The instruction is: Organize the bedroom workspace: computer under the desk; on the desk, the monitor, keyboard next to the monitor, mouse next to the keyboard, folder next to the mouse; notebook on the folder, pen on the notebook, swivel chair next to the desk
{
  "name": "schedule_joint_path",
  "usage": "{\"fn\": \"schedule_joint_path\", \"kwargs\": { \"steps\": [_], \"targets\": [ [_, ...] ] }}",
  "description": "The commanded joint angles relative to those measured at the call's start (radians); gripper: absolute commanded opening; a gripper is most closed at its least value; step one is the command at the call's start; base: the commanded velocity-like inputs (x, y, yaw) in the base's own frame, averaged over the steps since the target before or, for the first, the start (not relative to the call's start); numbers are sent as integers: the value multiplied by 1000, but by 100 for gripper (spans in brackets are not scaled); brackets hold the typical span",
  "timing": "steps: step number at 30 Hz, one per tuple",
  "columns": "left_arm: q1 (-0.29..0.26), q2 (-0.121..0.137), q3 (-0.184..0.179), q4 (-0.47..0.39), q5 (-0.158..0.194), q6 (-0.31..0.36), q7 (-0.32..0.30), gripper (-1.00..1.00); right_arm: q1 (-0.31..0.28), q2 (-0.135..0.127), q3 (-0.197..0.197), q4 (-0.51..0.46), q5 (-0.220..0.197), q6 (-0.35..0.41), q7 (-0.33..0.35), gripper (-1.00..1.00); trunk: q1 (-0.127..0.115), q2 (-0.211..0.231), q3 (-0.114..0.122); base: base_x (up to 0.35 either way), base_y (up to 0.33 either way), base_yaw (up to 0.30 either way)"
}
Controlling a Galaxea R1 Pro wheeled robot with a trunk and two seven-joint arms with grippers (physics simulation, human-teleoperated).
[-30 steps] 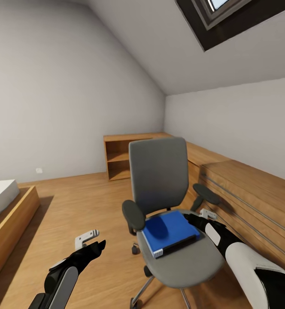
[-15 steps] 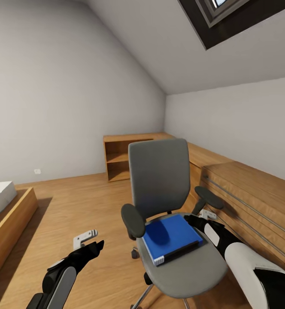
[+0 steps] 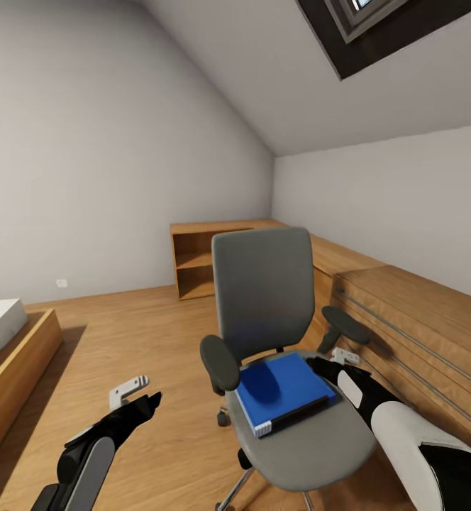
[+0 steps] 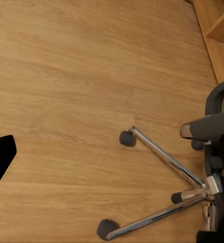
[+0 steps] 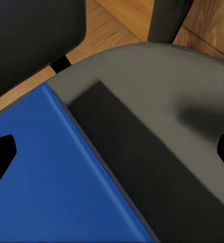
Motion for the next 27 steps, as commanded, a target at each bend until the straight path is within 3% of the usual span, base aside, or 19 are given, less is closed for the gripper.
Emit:
{"fn": "schedule_joint_path", "kwargs": {
  "steps": [1, 5, 23, 26, 27],
  "targets": [
    [-1, 0, 1, -2, 11, 2, 9, 100, 0, 1, -6, -2, -1, 6, 1, 100, 4, -8, -4, 0, 0, 0],
    [-1, 0, 4, -3, 11, 2, 10, 100, 0, 1, -4, -2, -1, 6, 1, 100, 19, -36, -17, 0, 0, 0],
    [-1, -1, 5, -3, 11, 3, 10, 100, 0, 3, 2, -2, -2, 4, 38, 100, 19, -36, -17, 0, 0, 0],
    [-1, -1, 4, -3, 11, 3, 10, 100, 0, 9, 19, -3, -2, 4, 61, 100, 19, -36, -17, 0, 0, 0],
    [-1, -1, 4, -3, 11, 2, 10, 100, 0, 18, 55, -3, -2, 4, 72, 100, 19, -36, -17, 0, 0, 0]
  ]
}}
